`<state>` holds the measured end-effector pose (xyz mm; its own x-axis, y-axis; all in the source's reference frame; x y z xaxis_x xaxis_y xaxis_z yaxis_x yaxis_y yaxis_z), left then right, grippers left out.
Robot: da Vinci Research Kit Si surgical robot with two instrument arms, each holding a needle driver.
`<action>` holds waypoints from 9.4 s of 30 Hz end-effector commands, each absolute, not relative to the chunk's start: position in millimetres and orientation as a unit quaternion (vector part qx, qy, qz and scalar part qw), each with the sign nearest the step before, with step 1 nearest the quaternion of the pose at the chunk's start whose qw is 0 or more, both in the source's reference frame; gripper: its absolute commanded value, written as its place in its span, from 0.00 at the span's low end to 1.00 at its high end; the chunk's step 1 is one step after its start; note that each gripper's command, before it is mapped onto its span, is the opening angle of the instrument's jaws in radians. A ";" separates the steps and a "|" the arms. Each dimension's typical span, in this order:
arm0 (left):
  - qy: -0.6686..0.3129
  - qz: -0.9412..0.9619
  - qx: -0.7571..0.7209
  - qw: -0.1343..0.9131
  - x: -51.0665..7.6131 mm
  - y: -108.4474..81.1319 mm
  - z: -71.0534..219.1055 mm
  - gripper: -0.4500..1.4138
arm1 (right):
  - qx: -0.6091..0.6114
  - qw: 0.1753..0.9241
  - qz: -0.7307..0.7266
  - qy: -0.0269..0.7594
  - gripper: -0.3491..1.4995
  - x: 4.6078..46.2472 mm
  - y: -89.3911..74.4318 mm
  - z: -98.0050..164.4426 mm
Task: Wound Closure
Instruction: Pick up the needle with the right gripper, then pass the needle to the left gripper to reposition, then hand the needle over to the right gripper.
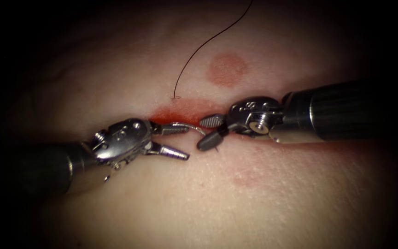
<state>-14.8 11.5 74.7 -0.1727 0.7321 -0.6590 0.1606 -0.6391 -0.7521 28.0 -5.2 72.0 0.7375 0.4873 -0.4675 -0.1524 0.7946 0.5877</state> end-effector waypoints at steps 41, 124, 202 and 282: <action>-0.288 0.650 -0.663 0.235 -13.5 11.4 75.7 0.50 | 0.408 0.576 0.541 0.458 0.00 25.6 -5.1 72.7; -0.376 0.481 -0.718 0.335 -12.8 12.8 76.5 0.43 | 0.712 0.305 0.476 0.416 0.00 29.7 -9.8 75.7; -0.443 0.550 -0.672 0.224 -13.8 12.1 76.2 0.05 | 0.279 0.731 0.222 0.582 0.99 29.3 -6.0 73.8; -0.411 0.644 -0.593 0.254 -14.9 12.1 74.1 0.41 | 0.163 0.852 0.100 0.487 0.00 34.5 -4.3 66.1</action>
<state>-14.3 12.3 73.3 -0.1672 0.8146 -0.5554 0.1651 -0.5323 -0.8303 34.1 -3.8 65.5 0.4966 0.3526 -0.7931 -0.0267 0.9195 0.3921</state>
